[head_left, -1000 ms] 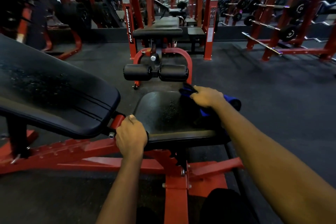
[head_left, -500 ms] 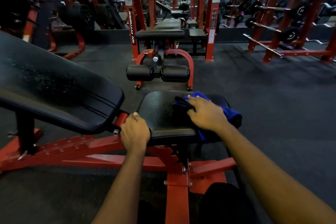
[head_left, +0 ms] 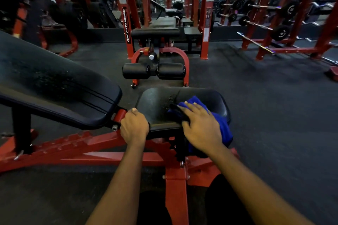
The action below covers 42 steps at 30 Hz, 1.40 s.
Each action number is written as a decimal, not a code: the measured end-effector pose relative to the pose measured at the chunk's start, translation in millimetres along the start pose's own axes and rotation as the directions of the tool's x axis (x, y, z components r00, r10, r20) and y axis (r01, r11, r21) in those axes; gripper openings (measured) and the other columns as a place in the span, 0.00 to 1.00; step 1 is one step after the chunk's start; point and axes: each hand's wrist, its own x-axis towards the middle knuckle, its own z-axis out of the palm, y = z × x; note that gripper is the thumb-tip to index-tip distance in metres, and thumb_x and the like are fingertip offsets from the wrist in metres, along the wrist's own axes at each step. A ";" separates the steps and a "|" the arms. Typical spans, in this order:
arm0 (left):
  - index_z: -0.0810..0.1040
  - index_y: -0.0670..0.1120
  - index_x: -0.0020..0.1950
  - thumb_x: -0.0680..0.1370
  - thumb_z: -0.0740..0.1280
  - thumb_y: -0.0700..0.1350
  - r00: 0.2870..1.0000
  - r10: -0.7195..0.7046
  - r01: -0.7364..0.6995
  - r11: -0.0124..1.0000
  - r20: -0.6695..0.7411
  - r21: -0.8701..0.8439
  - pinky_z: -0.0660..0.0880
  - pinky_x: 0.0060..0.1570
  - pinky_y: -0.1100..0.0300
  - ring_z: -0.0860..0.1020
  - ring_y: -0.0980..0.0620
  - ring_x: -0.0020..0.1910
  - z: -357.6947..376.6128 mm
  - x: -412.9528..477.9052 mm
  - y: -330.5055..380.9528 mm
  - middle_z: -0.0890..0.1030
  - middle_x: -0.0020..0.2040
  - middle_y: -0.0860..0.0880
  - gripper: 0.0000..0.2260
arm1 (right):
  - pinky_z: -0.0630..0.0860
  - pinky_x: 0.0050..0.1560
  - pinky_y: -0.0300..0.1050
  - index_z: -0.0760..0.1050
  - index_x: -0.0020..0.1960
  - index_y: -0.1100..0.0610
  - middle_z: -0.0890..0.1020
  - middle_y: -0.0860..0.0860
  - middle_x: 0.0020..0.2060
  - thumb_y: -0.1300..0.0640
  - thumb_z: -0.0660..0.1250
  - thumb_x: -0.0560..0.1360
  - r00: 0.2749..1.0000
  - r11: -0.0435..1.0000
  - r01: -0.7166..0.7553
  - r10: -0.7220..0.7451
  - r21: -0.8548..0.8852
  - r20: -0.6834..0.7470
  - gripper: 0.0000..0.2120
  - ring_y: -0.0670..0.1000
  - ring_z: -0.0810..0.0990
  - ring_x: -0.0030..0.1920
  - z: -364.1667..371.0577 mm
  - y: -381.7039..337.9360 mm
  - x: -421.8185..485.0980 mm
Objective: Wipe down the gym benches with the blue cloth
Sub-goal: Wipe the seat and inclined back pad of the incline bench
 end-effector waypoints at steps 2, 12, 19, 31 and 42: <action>0.76 0.39 0.63 0.84 0.50 0.50 1.000 -0.005 0.005 1.000 0.007 0.002 0.71 0.54 0.45 0.76 0.34 0.57 -0.7 -0.9 0.6 0.78 0.59 0.34 0.21 | 0.61 0.75 0.55 0.70 0.73 0.49 0.72 0.48 0.72 0.48 0.56 0.71 1.000 0.999 -0.009 0.010 0.036 -0.019 0.30 0.52 0.66 0.74 -3.0 16.7 -6.3; 0.77 0.39 0.62 0.85 0.50 0.49 1.000 0.018 -0.018 1.000 0.000 0.008 0.71 0.54 0.46 0.76 0.34 0.57 -0.3 -1.4 0.6 0.78 0.59 0.34 0.20 | 0.51 0.78 0.58 0.62 0.77 0.46 0.60 0.49 0.78 0.45 0.55 0.78 0.976 0.973 -0.206 0.212 -0.104 0.056 0.27 0.54 0.55 0.78 -1.7 17.6 36.2; 0.77 0.39 0.62 0.85 0.50 0.50 1.000 0.019 -0.018 1.000 -0.017 0.015 0.71 0.51 0.47 0.77 0.35 0.55 5.4 7.2 -4.0 0.79 0.57 0.35 0.21 | 0.50 0.77 0.61 0.58 0.78 0.49 0.54 0.48 0.80 0.48 0.56 0.79 0.903 0.928 -0.363 0.374 -0.088 0.211 0.28 0.55 0.50 0.79 -15.0 61.3 86.9; 0.78 0.38 0.59 0.84 0.52 0.49 0.998 0.036 -0.037 0.999 -0.045 -0.023 0.70 0.50 0.48 0.76 0.35 0.54 5.2 7.8 -3.7 0.79 0.56 0.35 0.20 | 0.53 0.77 0.57 0.58 0.79 0.49 0.57 0.49 0.79 0.48 0.57 0.81 0.969 0.997 -0.035 0.052 -0.075 0.241 0.27 0.52 0.54 0.79 -3.1 47.5 79.3; 0.79 0.39 0.56 0.84 0.51 0.51 0.996 0.021 -0.023 0.999 -0.082 -0.029 0.71 0.48 0.48 0.78 0.36 0.51 12.6 11.9 -6.4 0.80 0.53 0.36 0.21 | 0.64 0.70 0.55 0.65 0.75 0.47 0.67 0.51 0.75 0.47 0.58 0.81 0.915 0.998 -0.057 0.063 -0.026 0.399 0.23 0.58 0.68 0.72 12.7 10.7 179.2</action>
